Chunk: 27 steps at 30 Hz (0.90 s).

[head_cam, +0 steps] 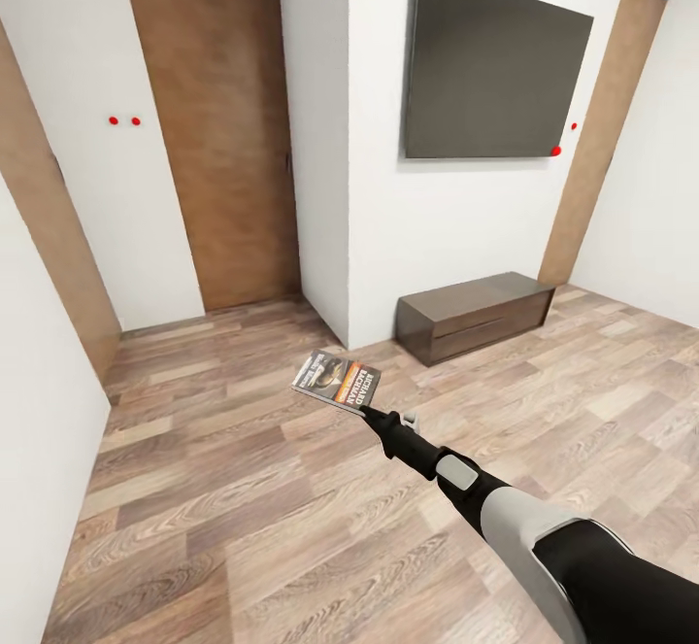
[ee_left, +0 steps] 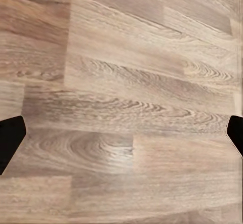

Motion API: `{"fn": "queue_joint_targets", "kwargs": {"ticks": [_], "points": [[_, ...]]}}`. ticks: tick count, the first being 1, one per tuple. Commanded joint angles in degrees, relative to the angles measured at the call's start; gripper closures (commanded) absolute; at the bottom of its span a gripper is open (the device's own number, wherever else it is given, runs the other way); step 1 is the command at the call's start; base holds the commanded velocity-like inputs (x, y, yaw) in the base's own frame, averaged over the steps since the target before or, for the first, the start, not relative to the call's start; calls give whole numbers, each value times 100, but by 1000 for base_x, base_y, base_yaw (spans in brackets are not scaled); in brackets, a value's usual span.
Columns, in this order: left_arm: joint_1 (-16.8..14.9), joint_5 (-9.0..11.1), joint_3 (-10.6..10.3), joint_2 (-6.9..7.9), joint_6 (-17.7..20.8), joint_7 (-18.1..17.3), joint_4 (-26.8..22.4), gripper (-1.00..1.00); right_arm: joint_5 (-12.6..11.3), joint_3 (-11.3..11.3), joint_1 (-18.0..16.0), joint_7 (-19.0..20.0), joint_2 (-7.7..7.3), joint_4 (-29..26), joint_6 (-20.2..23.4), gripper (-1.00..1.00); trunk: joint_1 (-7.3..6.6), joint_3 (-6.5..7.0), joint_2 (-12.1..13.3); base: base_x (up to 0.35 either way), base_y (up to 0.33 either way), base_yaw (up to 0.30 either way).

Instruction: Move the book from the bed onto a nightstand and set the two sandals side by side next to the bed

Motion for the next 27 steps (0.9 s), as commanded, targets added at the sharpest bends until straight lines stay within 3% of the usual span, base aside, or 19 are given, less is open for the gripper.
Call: {"fn": "queue_joint_targets", "kwargs": {"ticks": [1,27], "points": [[-2,58,-43,1,-13,-27,5,-100,-77,-4,-7,12,2,4,53,100,3,-6,-2,315,0,-267],[-2,60,-43,16,-7,-27,5,-100,-84,-12,-7,5,2,4,53,100,3,-6,-2,316,0,-267]]}}
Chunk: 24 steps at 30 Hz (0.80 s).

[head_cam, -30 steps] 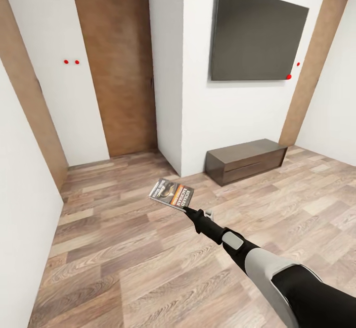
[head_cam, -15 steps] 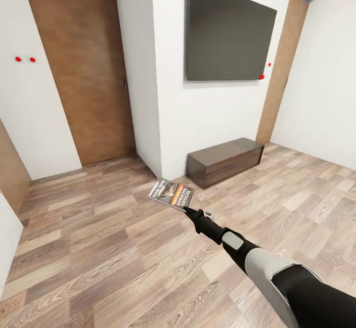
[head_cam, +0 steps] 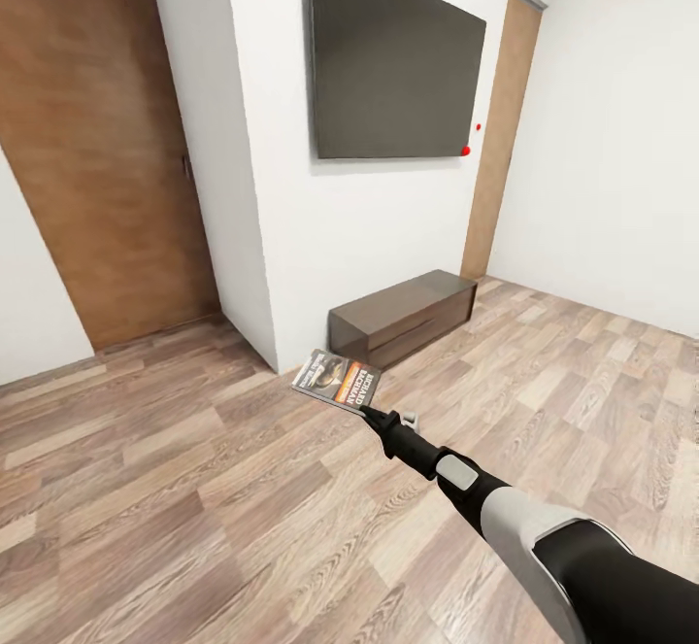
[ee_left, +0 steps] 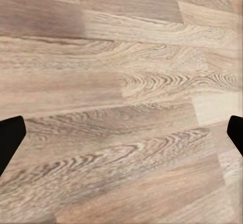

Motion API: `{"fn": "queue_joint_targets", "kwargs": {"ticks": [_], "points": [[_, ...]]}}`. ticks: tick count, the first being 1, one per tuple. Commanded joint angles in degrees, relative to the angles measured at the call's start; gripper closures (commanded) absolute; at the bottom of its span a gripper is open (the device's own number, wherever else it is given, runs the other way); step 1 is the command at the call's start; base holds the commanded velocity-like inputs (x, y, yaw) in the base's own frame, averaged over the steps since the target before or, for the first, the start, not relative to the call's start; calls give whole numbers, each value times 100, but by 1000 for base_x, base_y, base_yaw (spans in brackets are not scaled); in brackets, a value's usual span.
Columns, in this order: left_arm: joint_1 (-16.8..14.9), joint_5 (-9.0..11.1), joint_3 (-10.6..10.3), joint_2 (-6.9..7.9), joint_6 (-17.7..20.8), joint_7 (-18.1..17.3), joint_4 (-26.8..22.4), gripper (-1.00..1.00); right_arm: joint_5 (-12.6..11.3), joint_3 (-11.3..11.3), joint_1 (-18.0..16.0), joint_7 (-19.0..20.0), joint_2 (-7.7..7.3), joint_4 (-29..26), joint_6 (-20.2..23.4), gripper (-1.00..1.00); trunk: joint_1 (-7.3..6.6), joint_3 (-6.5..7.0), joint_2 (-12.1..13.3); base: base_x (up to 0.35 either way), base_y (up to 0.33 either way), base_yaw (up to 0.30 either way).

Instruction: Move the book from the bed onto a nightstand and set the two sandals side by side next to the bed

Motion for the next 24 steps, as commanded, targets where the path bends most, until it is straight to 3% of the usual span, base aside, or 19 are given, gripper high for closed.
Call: {"fn": "queue_joint_targets", "kwargs": {"ticks": [1,24], "points": [[-2,57,-43,2,-13,-27,5,-100,-78,-4,-7,12,2,4,53,100,3,-6,-2,317,0,-267],[-2,55,-43,4,-11,-26,5,-100,-80,-5,-7,12,2,4,53,100,3,-6,-2,317,0,-267]]}}
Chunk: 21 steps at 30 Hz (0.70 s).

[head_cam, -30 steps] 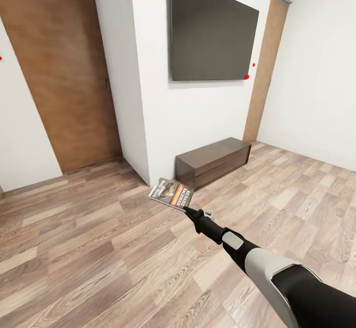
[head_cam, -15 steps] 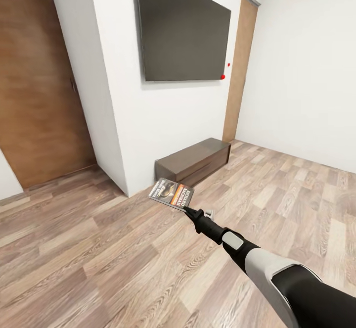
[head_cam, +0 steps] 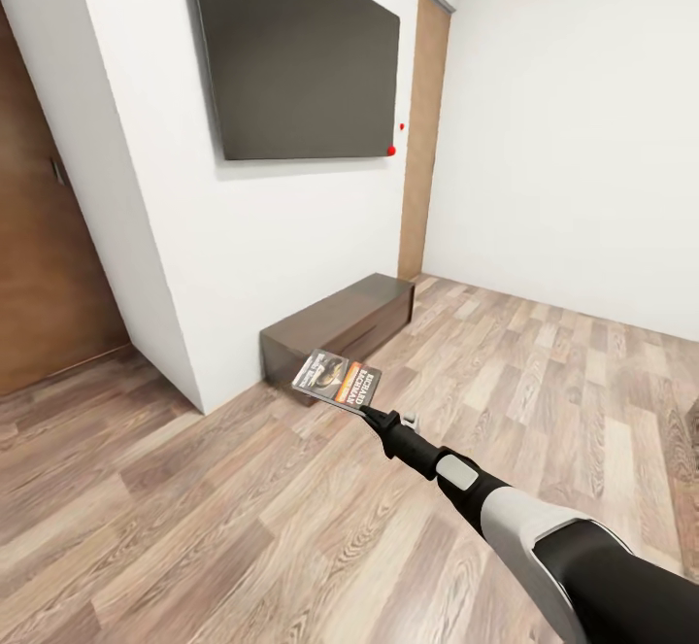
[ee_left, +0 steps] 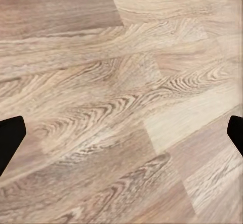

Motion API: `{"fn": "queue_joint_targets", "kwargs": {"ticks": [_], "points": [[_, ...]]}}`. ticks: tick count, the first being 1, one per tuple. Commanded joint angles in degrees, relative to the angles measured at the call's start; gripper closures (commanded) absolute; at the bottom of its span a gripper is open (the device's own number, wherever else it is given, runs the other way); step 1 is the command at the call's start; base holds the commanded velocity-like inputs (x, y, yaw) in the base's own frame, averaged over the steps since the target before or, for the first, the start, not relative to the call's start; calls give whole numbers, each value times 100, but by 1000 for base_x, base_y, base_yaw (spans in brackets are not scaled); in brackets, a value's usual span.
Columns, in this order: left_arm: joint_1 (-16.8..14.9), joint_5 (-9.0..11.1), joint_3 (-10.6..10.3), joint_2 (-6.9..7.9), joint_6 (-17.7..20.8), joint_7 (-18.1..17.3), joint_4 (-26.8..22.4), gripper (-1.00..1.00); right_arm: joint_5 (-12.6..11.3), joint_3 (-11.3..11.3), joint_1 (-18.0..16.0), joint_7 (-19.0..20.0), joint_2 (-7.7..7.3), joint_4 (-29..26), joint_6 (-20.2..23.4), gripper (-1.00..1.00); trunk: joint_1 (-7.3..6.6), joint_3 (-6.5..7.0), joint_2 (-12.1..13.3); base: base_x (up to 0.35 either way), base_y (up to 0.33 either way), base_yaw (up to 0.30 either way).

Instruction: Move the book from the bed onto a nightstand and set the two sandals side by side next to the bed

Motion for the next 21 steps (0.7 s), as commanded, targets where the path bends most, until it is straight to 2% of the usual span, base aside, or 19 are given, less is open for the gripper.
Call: {"fn": "queue_joint_targets", "kwargs": {"ticks": [1,21], "points": [[-2,57,-43,1,-13,-27,5,-100,-77,-4,-7,12,2,4,53,100,3,-6,-2,317,0,-267],[-2,57,-43,1,-13,-26,5,-100,-77,-4,-7,15,-7,4,54,100,3,-6,-2,312,0,-267]]}}
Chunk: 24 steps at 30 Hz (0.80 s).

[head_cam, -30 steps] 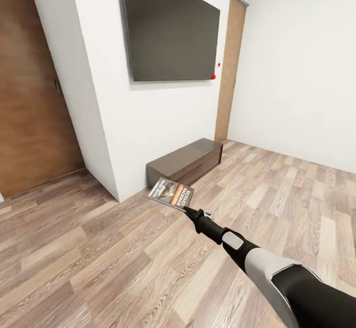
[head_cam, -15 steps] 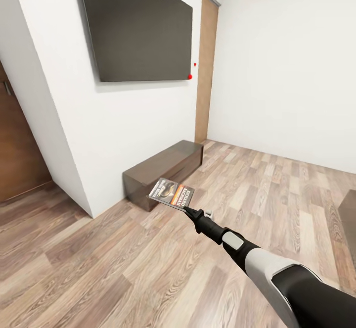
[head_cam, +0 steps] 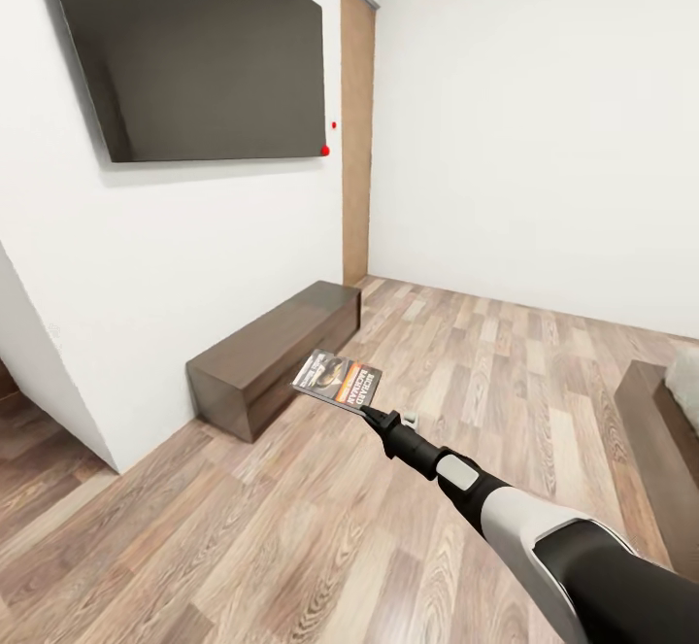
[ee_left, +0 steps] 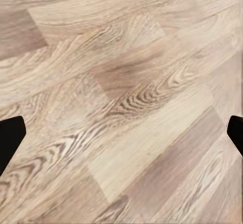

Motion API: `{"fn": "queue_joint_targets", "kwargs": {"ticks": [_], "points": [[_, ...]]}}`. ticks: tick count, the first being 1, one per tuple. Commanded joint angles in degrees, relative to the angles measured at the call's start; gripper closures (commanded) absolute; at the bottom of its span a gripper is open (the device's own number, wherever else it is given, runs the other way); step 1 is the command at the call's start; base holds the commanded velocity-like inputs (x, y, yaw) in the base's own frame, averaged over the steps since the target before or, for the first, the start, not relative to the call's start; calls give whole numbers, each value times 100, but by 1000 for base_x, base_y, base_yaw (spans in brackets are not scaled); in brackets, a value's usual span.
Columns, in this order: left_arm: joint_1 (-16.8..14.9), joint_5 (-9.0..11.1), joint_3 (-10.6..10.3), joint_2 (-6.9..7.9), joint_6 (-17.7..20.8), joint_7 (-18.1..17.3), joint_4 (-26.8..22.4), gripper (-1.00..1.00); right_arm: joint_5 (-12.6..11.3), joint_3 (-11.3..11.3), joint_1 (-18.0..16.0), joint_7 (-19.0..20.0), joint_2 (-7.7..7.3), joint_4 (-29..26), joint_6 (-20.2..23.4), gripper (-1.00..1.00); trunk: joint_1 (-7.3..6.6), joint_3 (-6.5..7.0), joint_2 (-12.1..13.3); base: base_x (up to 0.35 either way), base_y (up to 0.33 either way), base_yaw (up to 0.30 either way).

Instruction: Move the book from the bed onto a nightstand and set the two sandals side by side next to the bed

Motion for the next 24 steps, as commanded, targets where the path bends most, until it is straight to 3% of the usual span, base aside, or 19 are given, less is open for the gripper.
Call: {"fn": "queue_joint_targets", "kwargs": {"ticks": [1,24], "points": [[-2,57,-43,1,-13,-27,5,-100,-77,-4,-7,12,2,4,53,100,2,-6,-2,307,0,-267],[-2,60,-43,1,-13,-27,5,-100,-77,-4,-7,15,2,4,54,100,2,-6,-2,306,0,-267]]}}
